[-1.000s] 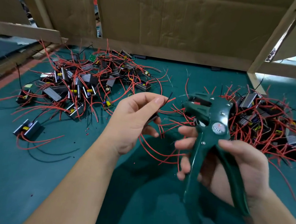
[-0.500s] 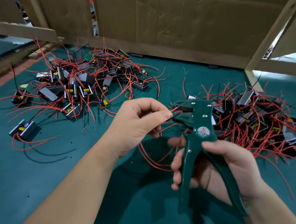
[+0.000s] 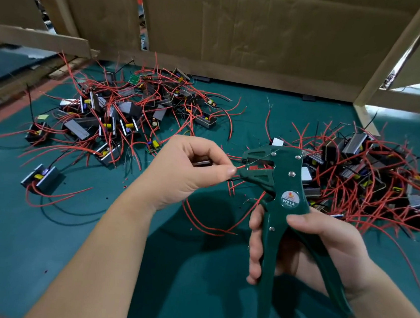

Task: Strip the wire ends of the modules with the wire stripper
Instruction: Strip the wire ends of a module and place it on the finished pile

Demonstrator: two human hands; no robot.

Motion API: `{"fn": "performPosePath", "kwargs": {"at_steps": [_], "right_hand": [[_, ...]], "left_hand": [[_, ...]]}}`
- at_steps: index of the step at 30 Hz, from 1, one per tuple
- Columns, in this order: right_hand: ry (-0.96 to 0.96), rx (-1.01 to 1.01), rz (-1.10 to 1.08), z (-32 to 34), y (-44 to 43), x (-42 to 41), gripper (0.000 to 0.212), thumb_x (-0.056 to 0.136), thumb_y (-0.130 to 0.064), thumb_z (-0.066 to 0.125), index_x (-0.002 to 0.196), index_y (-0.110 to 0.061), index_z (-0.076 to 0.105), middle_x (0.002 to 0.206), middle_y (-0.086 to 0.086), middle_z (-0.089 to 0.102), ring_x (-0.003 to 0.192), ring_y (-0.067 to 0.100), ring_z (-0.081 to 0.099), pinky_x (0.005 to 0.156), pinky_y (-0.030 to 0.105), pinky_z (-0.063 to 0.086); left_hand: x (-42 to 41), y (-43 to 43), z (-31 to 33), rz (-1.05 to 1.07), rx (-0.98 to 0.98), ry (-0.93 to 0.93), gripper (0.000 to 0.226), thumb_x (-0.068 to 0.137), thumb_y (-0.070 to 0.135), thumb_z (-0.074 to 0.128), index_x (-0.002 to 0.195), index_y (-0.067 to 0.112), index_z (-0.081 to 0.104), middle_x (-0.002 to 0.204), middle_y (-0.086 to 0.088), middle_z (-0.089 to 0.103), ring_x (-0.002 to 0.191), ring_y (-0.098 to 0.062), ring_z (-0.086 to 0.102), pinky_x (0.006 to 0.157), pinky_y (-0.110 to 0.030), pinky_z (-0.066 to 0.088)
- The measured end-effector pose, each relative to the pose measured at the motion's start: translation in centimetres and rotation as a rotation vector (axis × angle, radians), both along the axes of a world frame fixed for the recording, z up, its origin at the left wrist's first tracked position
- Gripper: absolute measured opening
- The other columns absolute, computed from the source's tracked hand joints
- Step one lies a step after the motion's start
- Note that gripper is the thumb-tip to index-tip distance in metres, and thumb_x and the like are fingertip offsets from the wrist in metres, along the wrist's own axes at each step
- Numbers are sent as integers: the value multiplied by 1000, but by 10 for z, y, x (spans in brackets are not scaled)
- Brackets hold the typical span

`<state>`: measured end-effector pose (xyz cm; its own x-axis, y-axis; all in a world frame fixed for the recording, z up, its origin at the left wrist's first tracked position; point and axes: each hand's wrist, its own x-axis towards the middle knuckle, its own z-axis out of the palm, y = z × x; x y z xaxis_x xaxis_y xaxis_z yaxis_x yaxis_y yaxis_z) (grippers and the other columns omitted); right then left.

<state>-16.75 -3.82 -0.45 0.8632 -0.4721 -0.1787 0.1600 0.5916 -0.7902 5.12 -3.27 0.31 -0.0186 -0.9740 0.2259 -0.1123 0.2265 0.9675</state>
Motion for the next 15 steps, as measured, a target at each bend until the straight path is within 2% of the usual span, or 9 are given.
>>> {"fn": "performPosePath", "kwargs": {"at_steps": [10,15], "right_hand": [[143,-77,32,-3,1,-2,33,75,-26,71,93,-1,62,75,27,61,65,38,62,65,44,53],[208,-113,12,-3,2,-3,35,78,-37,73,89,-4,63,71,23,61,62,36,63,60,39,53]], "left_hand": [[11,0,2,-106,96,-76,17,66,10,71,53,20,67,52,6,56,48,-6,48,52,-16,42],[12,1,1,-117,132,-95,16,65,10,71,53,21,69,53,6,57,49,-6,50,52,-16,44]]}}
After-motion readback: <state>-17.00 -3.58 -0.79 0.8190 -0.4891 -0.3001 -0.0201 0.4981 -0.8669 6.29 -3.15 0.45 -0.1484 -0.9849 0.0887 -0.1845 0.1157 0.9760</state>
